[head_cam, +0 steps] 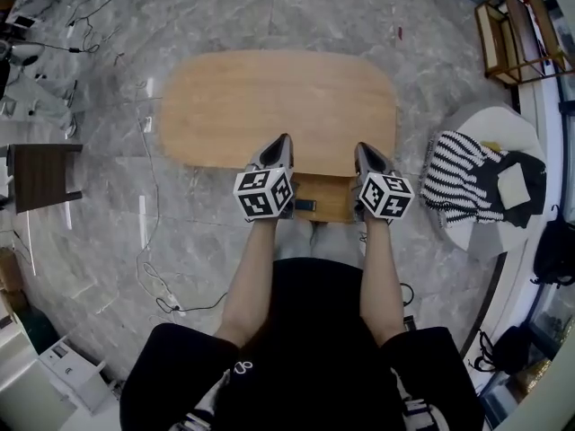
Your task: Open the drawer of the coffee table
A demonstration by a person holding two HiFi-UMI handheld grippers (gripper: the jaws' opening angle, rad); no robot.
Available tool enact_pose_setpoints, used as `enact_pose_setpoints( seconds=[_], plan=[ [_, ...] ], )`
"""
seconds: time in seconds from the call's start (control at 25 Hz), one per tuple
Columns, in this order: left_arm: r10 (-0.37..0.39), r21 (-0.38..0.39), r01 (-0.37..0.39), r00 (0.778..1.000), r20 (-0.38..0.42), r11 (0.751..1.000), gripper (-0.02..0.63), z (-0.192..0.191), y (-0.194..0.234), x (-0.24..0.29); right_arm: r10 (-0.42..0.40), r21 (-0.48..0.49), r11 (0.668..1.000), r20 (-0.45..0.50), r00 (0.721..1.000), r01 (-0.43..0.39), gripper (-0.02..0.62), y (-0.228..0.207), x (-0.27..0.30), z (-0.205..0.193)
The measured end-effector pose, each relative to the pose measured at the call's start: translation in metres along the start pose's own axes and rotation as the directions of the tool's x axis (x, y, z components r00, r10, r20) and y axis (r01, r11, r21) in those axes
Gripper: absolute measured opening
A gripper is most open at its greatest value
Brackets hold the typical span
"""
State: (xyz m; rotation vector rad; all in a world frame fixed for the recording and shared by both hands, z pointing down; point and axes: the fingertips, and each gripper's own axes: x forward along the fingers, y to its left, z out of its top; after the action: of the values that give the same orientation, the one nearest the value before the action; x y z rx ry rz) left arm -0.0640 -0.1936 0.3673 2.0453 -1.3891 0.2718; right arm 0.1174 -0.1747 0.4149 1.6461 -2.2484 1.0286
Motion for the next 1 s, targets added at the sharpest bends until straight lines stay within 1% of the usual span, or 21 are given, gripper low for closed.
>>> enact_pose_setpoints(
  seconds=[0.2,0.44,0.64,0.76,0.88,1.0],
  plan=[
    [-0.019,0.032,0.016,0.994,0.111,0.999,0.009,0.054,-0.026,-0.013,0.028,-0.053,0.998,0.120,0.992,-0.022,0.012,0.023,-0.015,0.065],
    [-0.059,0.101,0.035,0.967,0.247,0.994,0.009,0.120,-0.054,-0.034,0.067,-0.120,0.992,0.251,0.966,-0.038,0.012,0.048,-0.039,0.134],
    [-0.093,0.153,0.043,0.935,0.343,0.987,0.009,0.170,-0.079,-0.052,0.107,-0.178,0.983,0.360,0.927,-0.044,0.012,0.070,-0.065,0.191],
    [-0.115,0.177,0.048,0.911,0.396,0.983,0.009,0.199,-0.094,-0.066,0.135,-0.216,0.975,0.421,0.897,-0.046,0.012,0.087,-0.084,0.223],
    [-0.138,0.208,0.048,0.886,0.442,0.977,0.009,0.223,-0.109,-0.079,0.160,-0.256,0.966,0.467,0.869,-0.040,0.012,0.103,-0.102,0.252],
    [-0.154,0.246,0.037,0.866,0.475,0.969,0.009,0.242,-0.123,-0.092,0.178,-0.295,0.955,0.504,0.845,-0.025,0.012,0.117,-0.120,0.278]
  ],
)
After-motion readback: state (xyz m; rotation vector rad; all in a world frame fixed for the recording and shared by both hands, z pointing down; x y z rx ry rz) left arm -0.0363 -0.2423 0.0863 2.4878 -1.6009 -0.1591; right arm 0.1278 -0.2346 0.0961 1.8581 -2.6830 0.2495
